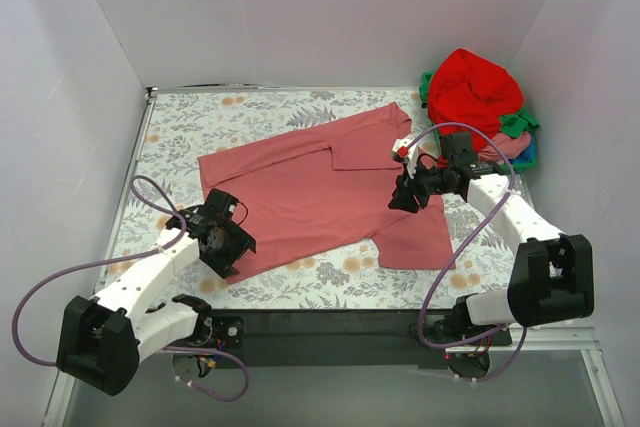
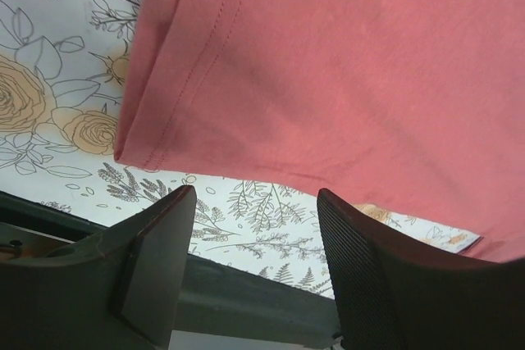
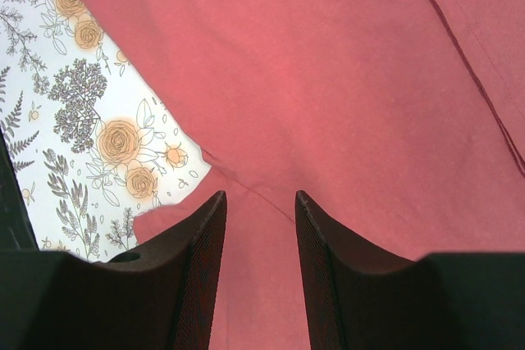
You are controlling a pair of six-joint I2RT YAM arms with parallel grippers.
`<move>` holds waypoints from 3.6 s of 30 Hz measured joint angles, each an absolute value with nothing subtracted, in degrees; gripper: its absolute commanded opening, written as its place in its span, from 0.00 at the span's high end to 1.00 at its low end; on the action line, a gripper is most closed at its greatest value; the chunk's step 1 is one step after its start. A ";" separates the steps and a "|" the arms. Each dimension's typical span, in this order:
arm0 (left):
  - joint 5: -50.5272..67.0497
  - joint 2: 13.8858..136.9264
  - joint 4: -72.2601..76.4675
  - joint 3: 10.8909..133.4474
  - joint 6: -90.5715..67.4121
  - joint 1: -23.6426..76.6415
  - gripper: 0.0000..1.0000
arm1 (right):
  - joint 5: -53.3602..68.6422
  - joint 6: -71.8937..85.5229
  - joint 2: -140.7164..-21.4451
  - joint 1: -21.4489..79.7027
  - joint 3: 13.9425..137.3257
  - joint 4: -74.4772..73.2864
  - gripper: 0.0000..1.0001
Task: Fold and stack the t-shirts
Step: Fold the tshirt
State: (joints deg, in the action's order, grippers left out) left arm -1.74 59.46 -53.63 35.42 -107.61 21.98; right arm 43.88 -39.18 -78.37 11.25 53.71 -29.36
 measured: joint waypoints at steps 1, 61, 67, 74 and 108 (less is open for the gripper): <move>-2.24 59.77 -53.89 35.83 -107.72 21.80 0.42 | 43.88 -39.20 -78.37 11.25 53.71 -29.36 0.54; -6.00 65.78 -56.84 31.75 -114.02 20.36 0.97 | 43.88 -39.24 -78.89 9.85 53.71 -29.41 0.54; -6.22 64.99 -56.90 31.92 -113.84 20.34 1.00 | 43.83 -39.46 -78.89 9.58 53.71 -29.43 0.54; -5.93 64.64 -55.90 33.87 -112.01 20.34 1.00 | 43.38 -41.67 -78.89 8.88 53.71 -30.50 0.54; -0.62 58.65 -48.84 31.70 -107.50 20.29 1.00 | 16.08 -64.01 -75.26 5.37 41.60 -48.18 0.54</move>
